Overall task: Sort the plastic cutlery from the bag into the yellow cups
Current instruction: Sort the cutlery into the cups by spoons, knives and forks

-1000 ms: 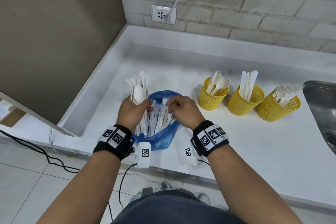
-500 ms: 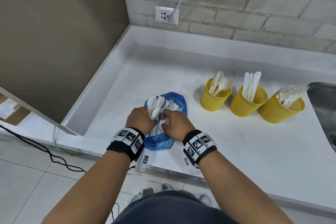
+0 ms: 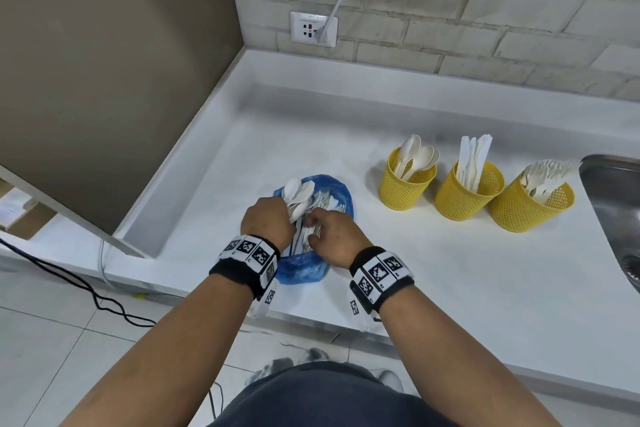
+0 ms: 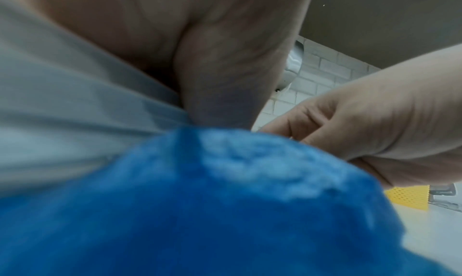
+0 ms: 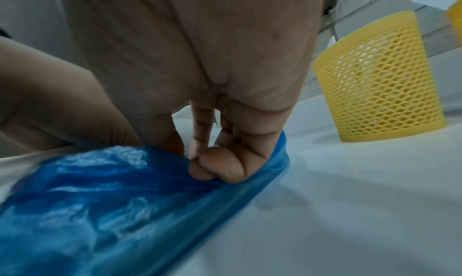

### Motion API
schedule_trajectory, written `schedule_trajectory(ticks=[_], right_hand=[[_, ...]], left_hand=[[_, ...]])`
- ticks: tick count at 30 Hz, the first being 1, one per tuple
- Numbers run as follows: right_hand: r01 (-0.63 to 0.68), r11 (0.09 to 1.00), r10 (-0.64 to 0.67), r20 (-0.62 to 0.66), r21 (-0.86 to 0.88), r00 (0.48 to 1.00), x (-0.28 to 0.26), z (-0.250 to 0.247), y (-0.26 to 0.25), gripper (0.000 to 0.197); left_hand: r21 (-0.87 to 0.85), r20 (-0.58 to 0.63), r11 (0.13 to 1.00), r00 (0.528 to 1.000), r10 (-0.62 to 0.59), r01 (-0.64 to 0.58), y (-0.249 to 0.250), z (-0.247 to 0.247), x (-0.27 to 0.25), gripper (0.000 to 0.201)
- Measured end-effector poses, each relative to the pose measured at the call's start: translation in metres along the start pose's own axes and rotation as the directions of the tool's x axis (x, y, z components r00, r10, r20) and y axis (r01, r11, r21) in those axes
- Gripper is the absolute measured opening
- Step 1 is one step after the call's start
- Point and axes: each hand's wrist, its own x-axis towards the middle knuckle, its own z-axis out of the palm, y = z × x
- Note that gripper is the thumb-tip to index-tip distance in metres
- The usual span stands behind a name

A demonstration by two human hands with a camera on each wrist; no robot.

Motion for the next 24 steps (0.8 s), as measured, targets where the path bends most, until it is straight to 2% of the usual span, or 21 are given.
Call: schedule_trajectory(ticks=[5, 9, 13, 16, 19, 21, 24], right_hand=[[-0.011, 1.000, 0.011, -0.004, -0.011, 1.000, -0.001, 0.000, -0.001, 0.023], [-0.034, 0.999, 0.033, -0.010, -0.009, 0.999, -0.001, 0.002, 0.001, 0.026], [-0.047, 0.996, 0.053, -0.092, 0.071, 0.994, -0.001, 0.001, -0.003, 0.021], [-0.070, 0.971, 0.101, -0.127, 0.231, 0.987, 0.003, -0.001, -0.011, 0.022], [-0.175, 0.869, 0.205, -0.015, 0.463, 0.979, 0.009, -0.003, -0.017, 0.025], [-0.226, 0.762, 0.243, 0.055, 0.607, 0.968, 0.010, -0.004, -0.019, 0.013], [-0.256, 0.653, 0.259, 0.107, 0.713, 0.960, 0.008, -0.005, -0.020, 0.006]], left_hand=[[-0.062, -0.008, 0.998, 1.000, 0.007, -0.008, -0.004, -0.010, -0.004, 0.030], [-0.276, 0.017, 0.961, 1.000, -0.015, 0.019, -0.013, -0.018, -0.007, 0.030], [-0.619, 0.011, 0.786, 1.000, -0.003, 0.009, -0.023, -0.021, -0.010, 0.027], [-0.742, 0.004, 0.670, 1.000, -0.004, 0.005, -0.024, -0.020, -0.015, 0.021], [-0.801, 0.009, 0.599, 1.000, 0.005, 0.004, -0.023, -0.017, -0.019, 0.019], [-0.773, -0.005, 0.635, 1.000, 0.011, -0.011, -0.023, -0.016, -0.022, 0.018], [-0.708, -0.062, 0.704, 0.998, 0.017, -0.056, -0.020, -0.017, -0.029, 0.020]])
